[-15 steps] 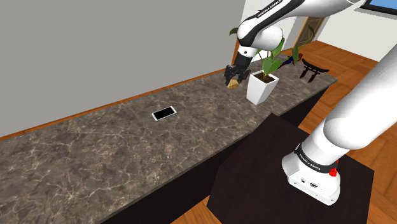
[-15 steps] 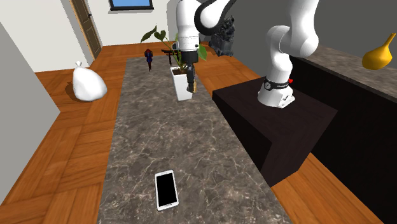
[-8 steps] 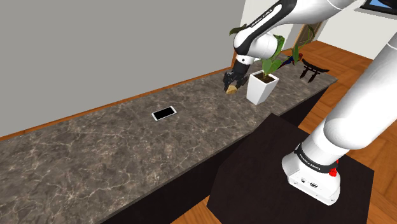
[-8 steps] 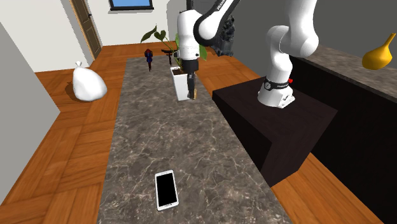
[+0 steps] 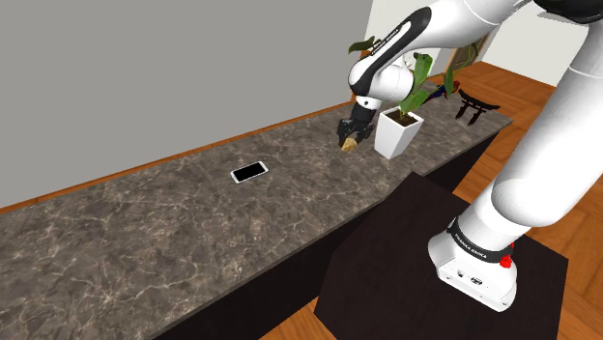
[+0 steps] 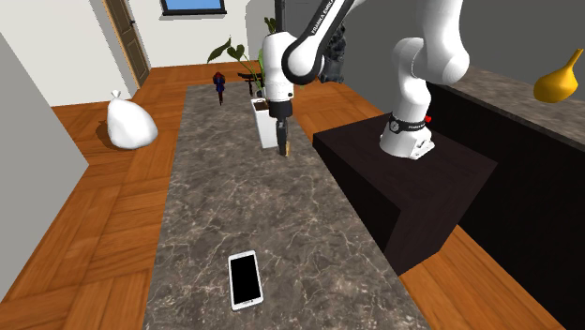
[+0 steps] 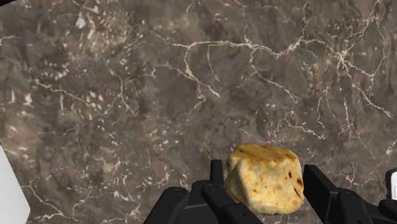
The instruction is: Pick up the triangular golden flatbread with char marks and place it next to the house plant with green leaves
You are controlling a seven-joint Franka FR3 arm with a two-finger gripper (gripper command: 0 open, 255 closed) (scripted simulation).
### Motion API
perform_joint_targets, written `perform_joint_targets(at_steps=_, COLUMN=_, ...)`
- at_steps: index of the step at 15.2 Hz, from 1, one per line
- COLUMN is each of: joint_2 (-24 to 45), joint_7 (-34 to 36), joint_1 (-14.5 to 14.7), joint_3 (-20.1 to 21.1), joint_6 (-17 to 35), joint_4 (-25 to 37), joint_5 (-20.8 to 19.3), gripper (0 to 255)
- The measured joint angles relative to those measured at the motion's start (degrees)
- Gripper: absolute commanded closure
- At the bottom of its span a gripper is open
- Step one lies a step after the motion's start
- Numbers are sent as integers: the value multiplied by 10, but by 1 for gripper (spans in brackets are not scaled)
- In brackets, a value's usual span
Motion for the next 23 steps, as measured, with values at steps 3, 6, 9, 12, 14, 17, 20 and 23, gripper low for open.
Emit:
perform_joint_targets(at_steps=3, joint_2=26, joint_7=-21, joint_1=-3, joint_3=6, joint_6=20, joint_4=2, joint_5=23, gripper=255)
perform_joint_targets(at_steps=6, joint_2=47, joint_7=-40, joint_1=-5, joint_3=14, joint_6=38, joint_4=4, joint_5=44, gripper=255)
perform_joint_targets(at_steps=9, joint_2=74, joint_7=-60, joint_1=-10, joint_3=24, joint_6=55, joint_4=10, joint_5=67, gripper=255)
perform_joint_targets(at_steps=12, joint_2=99, joint_7=-82, joint_1=-18, joint_3=34, joint_6=72, joint_4=15, joint_5=90, gripper=255)
perform_joint_targets(at_steps=14, joint_2=116, joint_7=-96, joint_1=-23, joint_3=41, joint_6=83, joint_4=20, joint_5=104, gripper=255)
perform_joint_targets(at_steps=17, joint_2=139, joint_7=-113, joint_1=-30, joint_3=51, joint_6=95, joint_4=30, joint_5=121, gripper=255)
perform_joint_targets(at_steps=20, joint_2=165, joint_7=-135, joint_1=-40, joint_3=64, joint_6=112, joint_4=37, joint_5=142, gripper=255)
perform_joint_targets(at_steps=23, joint_2=175, joint_7=-141, joint_1=-43, joint_3=69, joint_6=118, joint_4=41, joint_5=150, gripper=255)
